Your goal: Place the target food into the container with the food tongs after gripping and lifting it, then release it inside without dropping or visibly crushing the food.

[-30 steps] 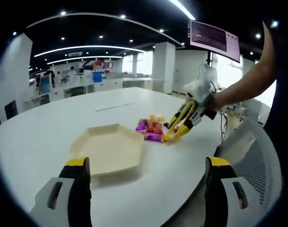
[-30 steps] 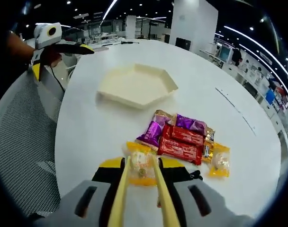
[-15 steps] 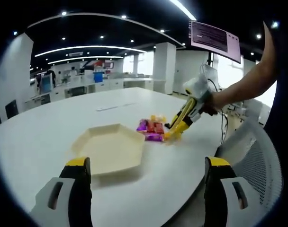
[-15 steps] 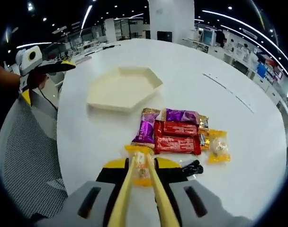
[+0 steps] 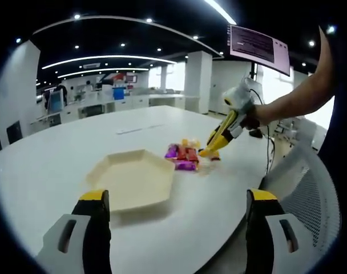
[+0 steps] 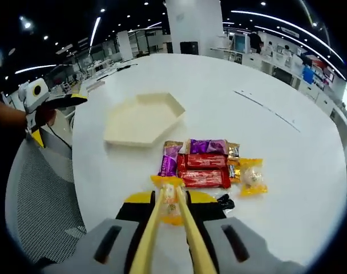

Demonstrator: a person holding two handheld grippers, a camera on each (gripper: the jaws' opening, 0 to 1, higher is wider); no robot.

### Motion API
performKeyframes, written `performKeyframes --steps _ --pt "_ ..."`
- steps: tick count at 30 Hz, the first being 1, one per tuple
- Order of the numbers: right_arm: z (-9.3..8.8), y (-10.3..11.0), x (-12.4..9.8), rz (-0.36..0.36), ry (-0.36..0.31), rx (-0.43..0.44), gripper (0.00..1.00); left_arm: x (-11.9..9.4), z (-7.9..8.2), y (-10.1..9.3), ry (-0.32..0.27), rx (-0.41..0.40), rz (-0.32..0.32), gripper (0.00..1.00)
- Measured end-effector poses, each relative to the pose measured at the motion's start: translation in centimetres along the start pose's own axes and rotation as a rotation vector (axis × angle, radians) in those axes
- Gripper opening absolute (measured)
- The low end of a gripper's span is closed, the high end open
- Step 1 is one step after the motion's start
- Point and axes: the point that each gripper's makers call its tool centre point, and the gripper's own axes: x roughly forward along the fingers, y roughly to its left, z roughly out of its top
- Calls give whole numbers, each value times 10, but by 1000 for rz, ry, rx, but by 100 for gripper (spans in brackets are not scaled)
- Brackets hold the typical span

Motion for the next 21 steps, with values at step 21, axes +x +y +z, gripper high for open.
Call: performKeyframes --steps 21 --pt "14 -6 -19 -28 -8 29 20 0 1 -3 -16 -5 -20 99"
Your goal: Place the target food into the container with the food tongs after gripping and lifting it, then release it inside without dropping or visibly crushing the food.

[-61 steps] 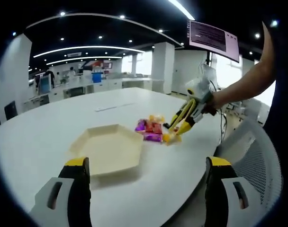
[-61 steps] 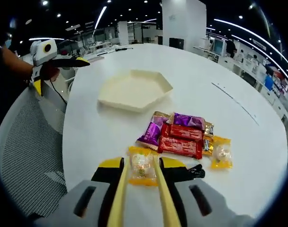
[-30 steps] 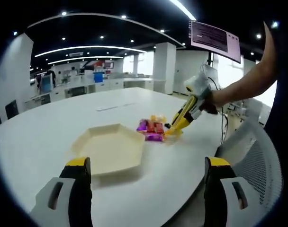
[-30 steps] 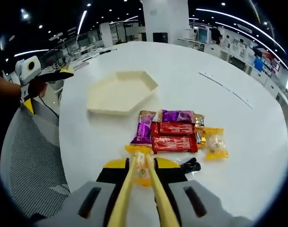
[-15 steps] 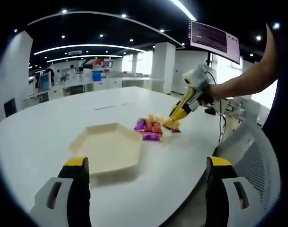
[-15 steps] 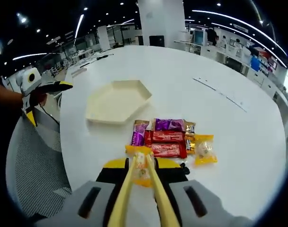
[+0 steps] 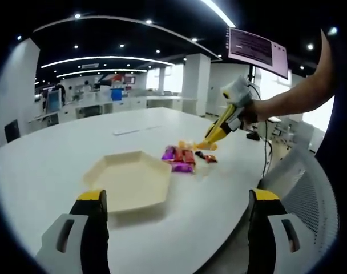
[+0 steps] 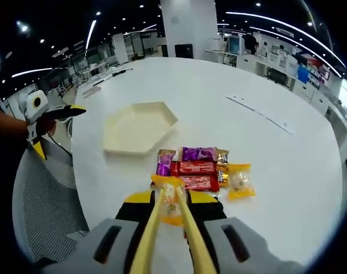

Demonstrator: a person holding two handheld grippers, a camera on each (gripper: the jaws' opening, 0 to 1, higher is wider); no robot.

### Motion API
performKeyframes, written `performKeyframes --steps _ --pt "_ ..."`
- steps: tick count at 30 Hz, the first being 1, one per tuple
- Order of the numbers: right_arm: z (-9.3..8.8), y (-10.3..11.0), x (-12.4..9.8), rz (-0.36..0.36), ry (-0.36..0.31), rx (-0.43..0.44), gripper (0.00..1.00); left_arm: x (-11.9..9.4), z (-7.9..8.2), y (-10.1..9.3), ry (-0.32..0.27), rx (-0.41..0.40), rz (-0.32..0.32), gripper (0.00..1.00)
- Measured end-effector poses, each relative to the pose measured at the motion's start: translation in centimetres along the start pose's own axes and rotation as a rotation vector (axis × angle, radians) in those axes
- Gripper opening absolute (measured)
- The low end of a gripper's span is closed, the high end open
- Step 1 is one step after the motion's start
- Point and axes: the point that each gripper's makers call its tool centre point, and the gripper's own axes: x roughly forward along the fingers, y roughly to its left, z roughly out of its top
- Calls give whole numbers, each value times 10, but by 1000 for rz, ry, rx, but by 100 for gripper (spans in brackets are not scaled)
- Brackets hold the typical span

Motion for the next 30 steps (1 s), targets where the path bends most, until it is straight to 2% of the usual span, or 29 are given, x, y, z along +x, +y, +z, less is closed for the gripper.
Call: performKeyframes --steps 6,20,30 --pt "12 4 1 12 -8 8 20 1 -2 0 9 4 -2 99" --pt "58 22 8 41 -9 -87 20 1 -2 0 11 17 0 99" --pt "97 41 25 79 -6 -165 20 0 -2 -1 12 43 0 99"
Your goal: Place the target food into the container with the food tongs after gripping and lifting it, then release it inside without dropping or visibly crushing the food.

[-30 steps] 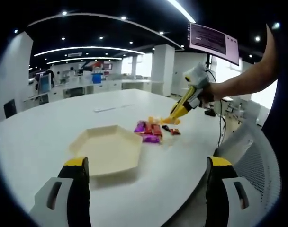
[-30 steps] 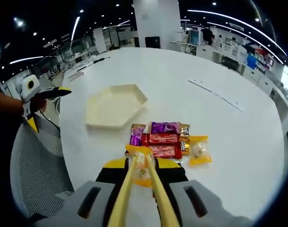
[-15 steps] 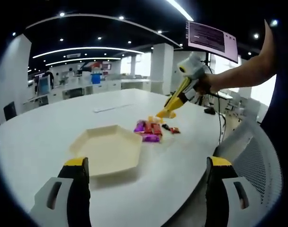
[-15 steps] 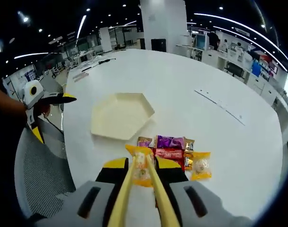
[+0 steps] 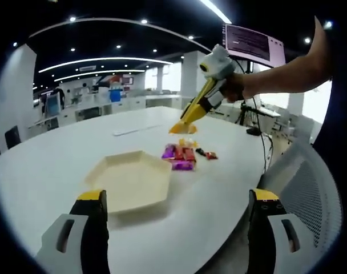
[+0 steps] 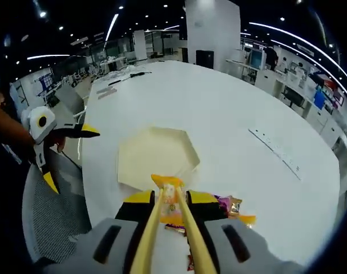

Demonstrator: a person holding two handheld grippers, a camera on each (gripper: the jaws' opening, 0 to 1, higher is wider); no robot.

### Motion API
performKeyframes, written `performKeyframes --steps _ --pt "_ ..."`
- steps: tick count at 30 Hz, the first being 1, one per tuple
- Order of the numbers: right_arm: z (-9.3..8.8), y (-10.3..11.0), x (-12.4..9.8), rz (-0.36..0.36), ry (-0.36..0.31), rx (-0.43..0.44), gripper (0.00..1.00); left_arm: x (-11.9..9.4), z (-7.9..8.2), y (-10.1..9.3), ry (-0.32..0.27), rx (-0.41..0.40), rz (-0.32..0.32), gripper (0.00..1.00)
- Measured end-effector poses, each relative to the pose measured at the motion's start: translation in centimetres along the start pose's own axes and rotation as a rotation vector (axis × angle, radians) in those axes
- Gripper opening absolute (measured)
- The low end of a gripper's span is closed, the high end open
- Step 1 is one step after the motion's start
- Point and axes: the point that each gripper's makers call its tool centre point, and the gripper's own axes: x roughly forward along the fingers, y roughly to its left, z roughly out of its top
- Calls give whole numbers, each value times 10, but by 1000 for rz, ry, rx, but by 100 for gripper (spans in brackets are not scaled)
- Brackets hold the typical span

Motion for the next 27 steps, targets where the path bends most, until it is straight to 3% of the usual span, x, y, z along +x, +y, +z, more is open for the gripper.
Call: performKeyframes --steps 21,27 --pt "79 16 50 64 -12 -69 21 0 1 -3 -6 5 -11 99" --pt "92 21 63 75 -12 -76 21 -1 0 -1 -3 11 1 99"
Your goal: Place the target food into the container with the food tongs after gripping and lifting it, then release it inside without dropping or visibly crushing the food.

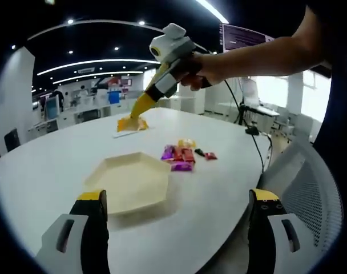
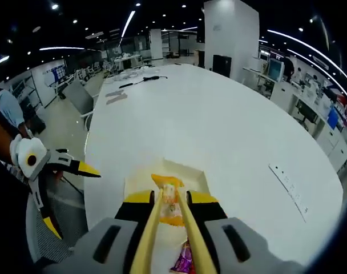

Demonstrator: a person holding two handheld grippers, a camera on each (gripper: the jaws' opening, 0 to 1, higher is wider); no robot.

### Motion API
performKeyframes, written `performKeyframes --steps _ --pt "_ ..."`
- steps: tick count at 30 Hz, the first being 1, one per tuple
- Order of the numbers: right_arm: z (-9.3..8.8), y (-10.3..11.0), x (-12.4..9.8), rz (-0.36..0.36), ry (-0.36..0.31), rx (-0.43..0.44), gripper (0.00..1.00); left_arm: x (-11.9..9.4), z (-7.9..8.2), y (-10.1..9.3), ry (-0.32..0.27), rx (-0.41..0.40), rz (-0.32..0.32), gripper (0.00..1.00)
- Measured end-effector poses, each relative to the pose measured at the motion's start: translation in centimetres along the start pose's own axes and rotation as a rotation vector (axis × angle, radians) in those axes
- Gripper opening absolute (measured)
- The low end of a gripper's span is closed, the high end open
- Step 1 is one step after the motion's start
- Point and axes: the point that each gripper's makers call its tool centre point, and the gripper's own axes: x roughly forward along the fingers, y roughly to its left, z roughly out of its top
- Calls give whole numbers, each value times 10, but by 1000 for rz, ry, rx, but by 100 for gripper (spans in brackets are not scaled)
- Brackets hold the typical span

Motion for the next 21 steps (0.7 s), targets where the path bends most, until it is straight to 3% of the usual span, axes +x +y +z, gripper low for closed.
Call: performKeyframes --steps 9,21 --pt "7 5 11 19 -7 -29 22 0 0 1 0 -1 2 99" --pt "8 7 5 38 -41 -27 25 1 0 0 3 -9 0 99"
